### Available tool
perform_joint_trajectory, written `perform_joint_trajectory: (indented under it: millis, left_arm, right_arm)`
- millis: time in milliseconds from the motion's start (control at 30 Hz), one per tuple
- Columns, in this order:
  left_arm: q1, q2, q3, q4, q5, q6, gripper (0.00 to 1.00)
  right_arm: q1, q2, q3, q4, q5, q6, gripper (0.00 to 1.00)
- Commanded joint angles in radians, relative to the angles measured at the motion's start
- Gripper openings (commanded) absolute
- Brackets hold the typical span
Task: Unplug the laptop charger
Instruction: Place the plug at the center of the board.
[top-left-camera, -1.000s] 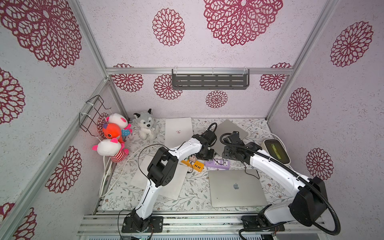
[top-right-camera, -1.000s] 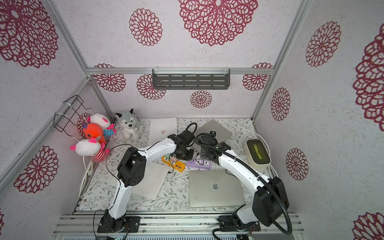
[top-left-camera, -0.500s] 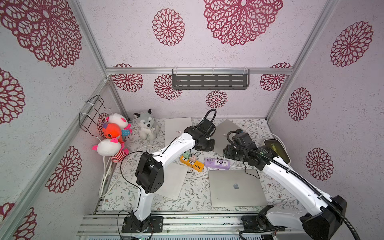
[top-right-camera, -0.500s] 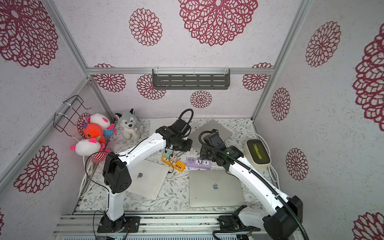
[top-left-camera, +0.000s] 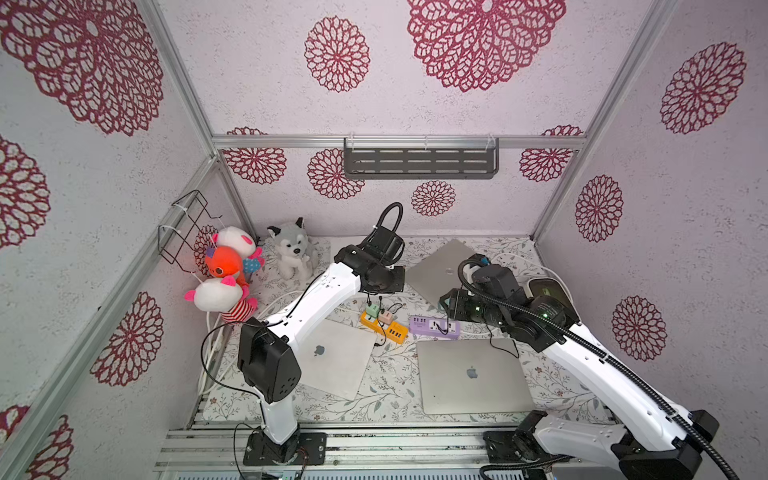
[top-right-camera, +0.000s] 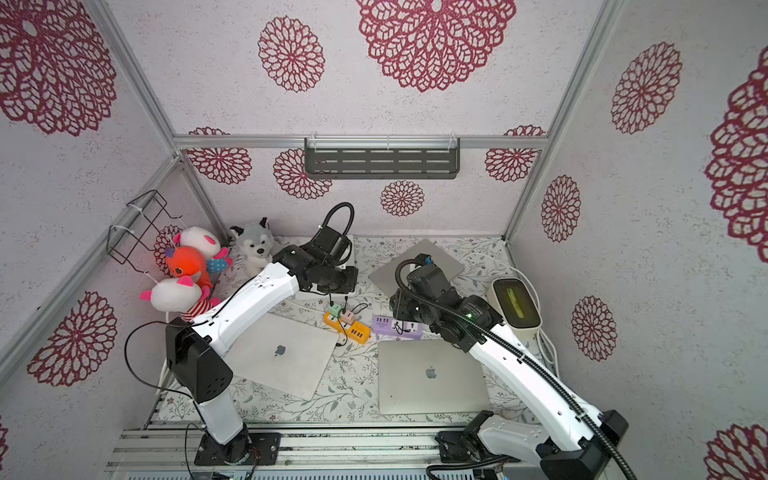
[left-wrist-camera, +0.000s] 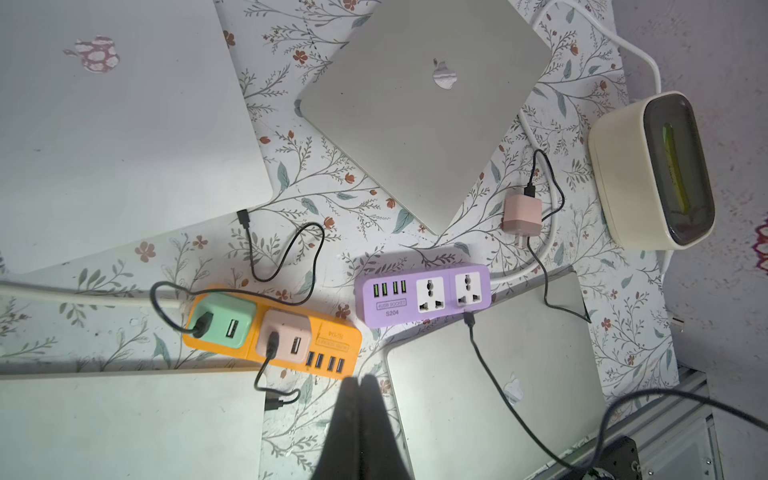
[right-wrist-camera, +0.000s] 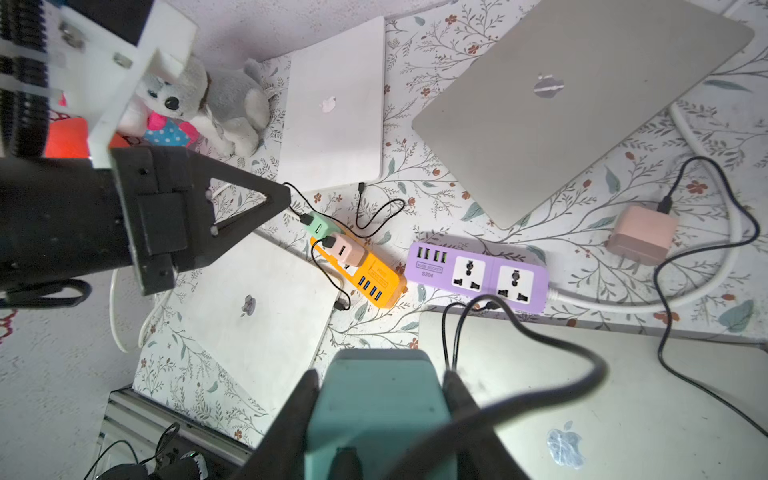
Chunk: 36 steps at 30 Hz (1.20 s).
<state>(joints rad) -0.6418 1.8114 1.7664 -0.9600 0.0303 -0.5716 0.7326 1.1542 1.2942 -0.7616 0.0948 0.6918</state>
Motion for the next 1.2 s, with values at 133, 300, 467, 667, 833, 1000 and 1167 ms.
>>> perform_joint_trajectory:
  millis: [133, 300, 467, 667, 833, 1000, 1167]
  left_arm:
    - [0.026, -0.069, -0.048, -0.02, -0.021, -0.012, 0.0]
    - [0.052, -0.097, -0.076, -0.022, -0.008, -0.007, 0.0]
    - [0.077, -0.136, -0.119, -0.016, -0.006, -0.003, 0.0]
    - [0.107, -0.187, -0.184, 0.002, -0.005, -0.002, 0.0]
    - [0.119, -0.205, -0.213, 0.005, -0.004, 0.0, 0.0]
    - [0.121, -0.213, -0.226, 0.006, -0.007, -0.004, 0.0]
    - [0.126, -0.22, -0.24, 0.006, -0.015, 0.001, 0.0]
  right_arm:
    - [0.011, 0.063, 0.066, 0.033, 0.01, -0.009, 0.26]
    - [0.008, 0.173, 0.166, 0.034, -0.014, -0.03, 0.26]
    - [0.008, 0.21, 0.187, 0.046, -0.044, -0.03, 0.26]
    - [0.045, 0.152, 0.139, 0.038, -0.055, -0.006, 0.26]
    - [0.079, 0.081, 0.11, -0.021, -0.013, 0.007, 0.26]
    - [0.08, 0.014, 0.114, -0.1, 0.026, 0.004, 0.26]
    - [0.082, -0.018, 0.1, -0.14, 0.022, 0.01, 0.26]
